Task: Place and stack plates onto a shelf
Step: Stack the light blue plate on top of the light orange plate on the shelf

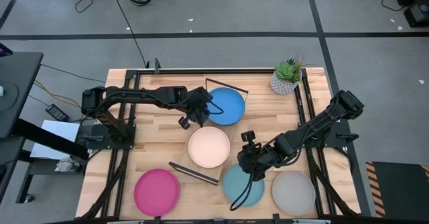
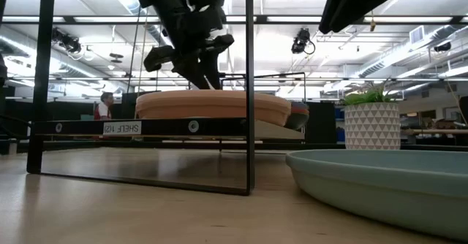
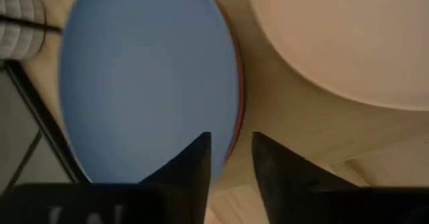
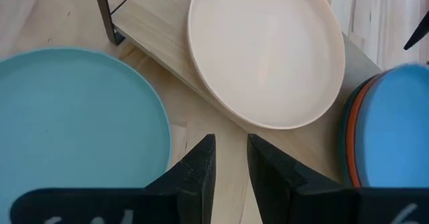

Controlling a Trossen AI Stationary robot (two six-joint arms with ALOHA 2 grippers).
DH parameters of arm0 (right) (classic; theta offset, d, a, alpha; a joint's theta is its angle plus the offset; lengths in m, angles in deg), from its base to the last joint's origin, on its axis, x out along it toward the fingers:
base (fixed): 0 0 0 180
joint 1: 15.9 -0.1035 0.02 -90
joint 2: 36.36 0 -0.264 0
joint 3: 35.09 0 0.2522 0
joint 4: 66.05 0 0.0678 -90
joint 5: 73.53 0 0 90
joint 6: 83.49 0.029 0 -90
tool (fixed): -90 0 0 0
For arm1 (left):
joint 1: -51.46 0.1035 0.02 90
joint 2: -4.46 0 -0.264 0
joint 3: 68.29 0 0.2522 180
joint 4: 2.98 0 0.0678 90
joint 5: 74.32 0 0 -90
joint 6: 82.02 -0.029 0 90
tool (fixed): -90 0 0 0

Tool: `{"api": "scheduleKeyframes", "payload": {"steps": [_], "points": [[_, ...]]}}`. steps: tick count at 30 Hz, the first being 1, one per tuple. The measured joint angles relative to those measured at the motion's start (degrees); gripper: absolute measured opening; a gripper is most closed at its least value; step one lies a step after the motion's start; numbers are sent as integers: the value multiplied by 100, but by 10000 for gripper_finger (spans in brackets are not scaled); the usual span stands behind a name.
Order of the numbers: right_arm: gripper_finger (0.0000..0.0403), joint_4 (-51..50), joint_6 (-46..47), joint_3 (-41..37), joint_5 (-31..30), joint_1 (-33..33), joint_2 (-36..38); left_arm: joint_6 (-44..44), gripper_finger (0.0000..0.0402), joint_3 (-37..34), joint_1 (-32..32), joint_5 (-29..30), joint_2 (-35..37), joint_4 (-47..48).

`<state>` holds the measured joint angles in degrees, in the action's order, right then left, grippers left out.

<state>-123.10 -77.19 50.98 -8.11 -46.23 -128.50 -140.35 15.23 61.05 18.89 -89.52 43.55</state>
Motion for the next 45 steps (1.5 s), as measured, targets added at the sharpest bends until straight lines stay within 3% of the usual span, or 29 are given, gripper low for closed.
{"api": "scheduleKeyframes", "payload": {"steps": [4,15,23,29,39,45], "points": [[92,-13,-7,0,3,0,0,101,141,1,-55,65,122,152],[92,-20,308,-4,282,-42,-17,998,141,0,-687,-16,868,508],[92,-10,571,-11,523,-40,-26,3261,141,9,-1266,-136,1852,440],[92,-40,787,-13,522,-33,-48,3819,141,-1,-1869,-443,2431,469],[92,-35,1476,-28,668,-19,-54,4098,141,-1670,-2015,-447,2969,-699],[99,342,2216,-603,799,-1,-55,4121,141,-2330,-1776,-455,3700,-1187]]}}
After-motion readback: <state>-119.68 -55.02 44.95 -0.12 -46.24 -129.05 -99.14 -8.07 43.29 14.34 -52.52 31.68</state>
